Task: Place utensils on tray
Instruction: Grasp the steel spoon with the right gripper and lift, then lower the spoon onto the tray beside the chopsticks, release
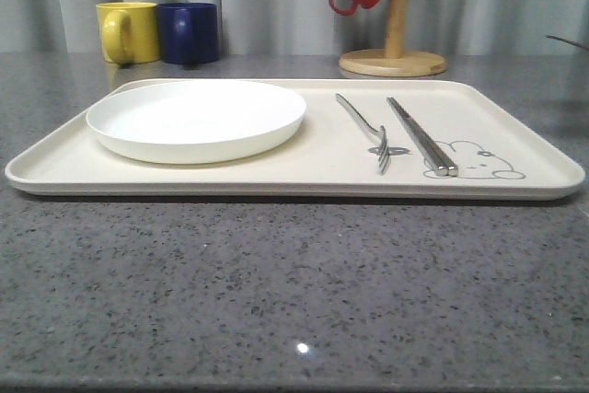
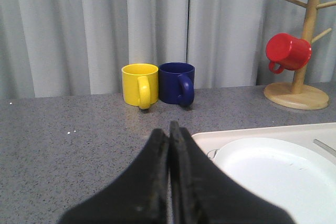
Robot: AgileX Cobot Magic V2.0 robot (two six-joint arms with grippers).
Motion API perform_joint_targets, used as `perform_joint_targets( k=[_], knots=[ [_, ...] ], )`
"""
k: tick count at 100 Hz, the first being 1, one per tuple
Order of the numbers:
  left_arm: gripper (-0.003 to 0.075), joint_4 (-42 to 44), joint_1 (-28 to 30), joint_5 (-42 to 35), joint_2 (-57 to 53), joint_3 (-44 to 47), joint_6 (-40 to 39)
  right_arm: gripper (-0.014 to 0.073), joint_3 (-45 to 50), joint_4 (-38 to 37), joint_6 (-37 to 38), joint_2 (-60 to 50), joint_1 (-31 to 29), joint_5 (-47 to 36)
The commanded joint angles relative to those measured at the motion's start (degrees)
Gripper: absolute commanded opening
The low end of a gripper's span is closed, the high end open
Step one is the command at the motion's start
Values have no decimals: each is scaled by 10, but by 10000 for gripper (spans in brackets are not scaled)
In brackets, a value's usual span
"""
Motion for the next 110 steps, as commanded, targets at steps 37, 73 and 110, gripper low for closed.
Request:
perform_joint_targets(
  k=[37,73,110],
  knots=[
    [-17,-6,-2,-35,3,-15,0,-67,-14,-54,123,6,142,-94],
    [-17,-6,-2,-35,3,-15,0,-66,-14,-51,123,55,142,-93],
    [-17,-6,-2,-35,3,-15,0,202,-14,-43,123,65,142,-87]
  ],
)
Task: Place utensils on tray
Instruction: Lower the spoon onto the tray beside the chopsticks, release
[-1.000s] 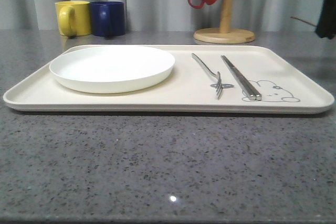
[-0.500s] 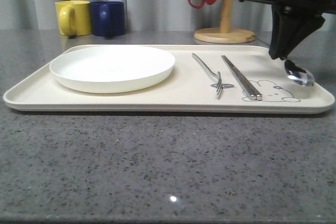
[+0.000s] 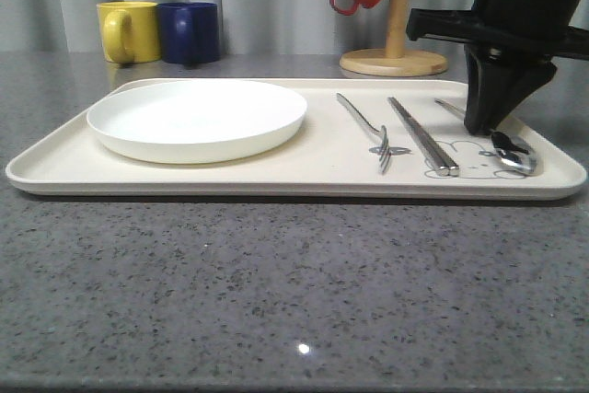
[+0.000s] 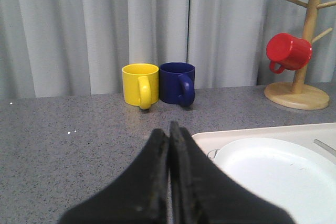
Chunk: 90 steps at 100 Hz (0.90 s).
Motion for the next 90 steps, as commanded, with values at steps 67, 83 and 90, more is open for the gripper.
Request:
perform_joint_targets(
  k=[67,83,90],
  knots=[
    [-17,-6,-2,-35,3,-15,0,353,-19,-47,-70,-161,-69,7],
    [-17,-6,-2,-35,3,-15,0,353,51,-56,-76,-246,-116,-32],
    [-17,-6,-2,-35,3,-15,0,353,97,-65,-76,-295,-126,-65]
  ],
)
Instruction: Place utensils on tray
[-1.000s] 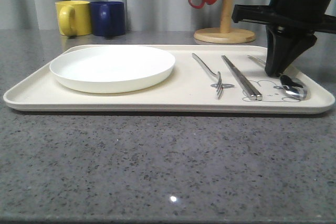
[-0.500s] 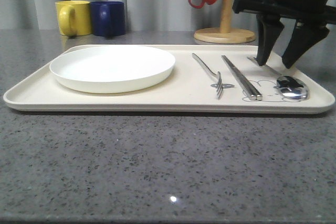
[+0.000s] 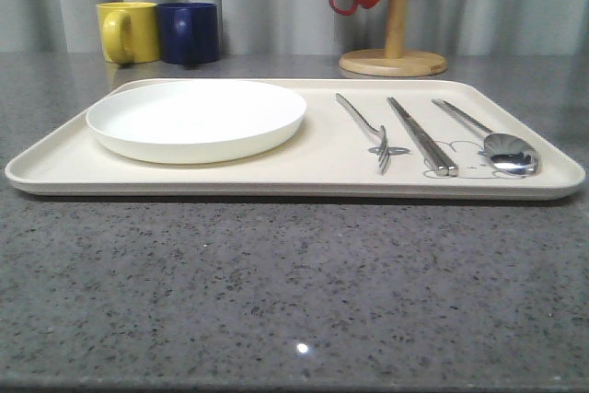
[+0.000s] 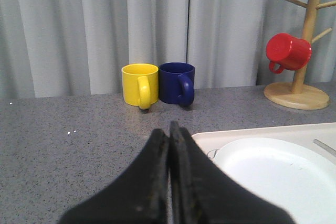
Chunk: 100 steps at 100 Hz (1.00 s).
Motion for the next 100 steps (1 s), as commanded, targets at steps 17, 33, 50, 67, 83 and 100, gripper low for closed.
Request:
perform_joint_targets(
  k=[17,33,50,67,83,100],
  knots=[
    [-17,-6,-2,-35,3,-15,0,353,154,-25,-8,-199,-19,-123],
    [-17,-6,-2,-35,3,-15,0,352,256,-25,-8,-320,-19,-167],
    [-17,-6,-2,-35,3,-15,0,342,332,-31,-8,-432,-19,-191],
    [-17,-6,-2,-35,3,-15,0,171,371,-41,-8,-514,-19,-195],
    [-17,-6,-2,-35,3,-15,0,-55,388,-41,-8,-552,-19,-222],
    [-17,-6,-2,-35,3,-15,0,-78,388,-40,-8,-553,-19,-234]
  ],
)
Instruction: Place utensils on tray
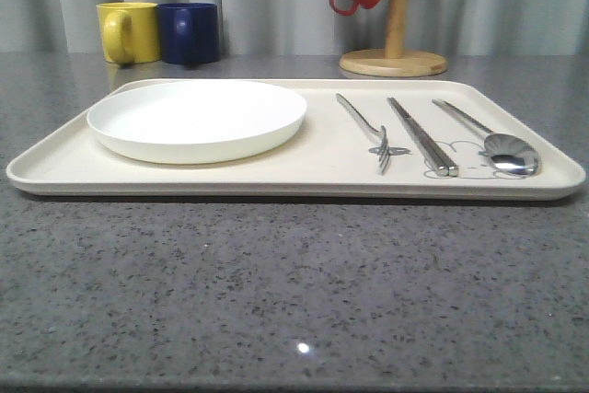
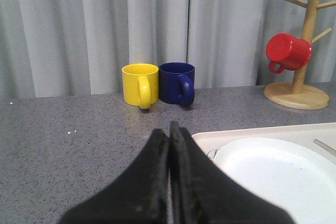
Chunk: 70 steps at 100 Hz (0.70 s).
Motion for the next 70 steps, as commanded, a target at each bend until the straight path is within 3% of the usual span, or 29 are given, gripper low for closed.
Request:
perform_joint_targets(
  k=[1,70],
  knots=[
    [-17,-6,-2,-35,3,-15,0,-78,-13,-8,-5,3,-3,-52],
    [-17,-6,-2,-35,3,-15,0,-78,-13,-13,-5,3,-3,-52]
  ],
)
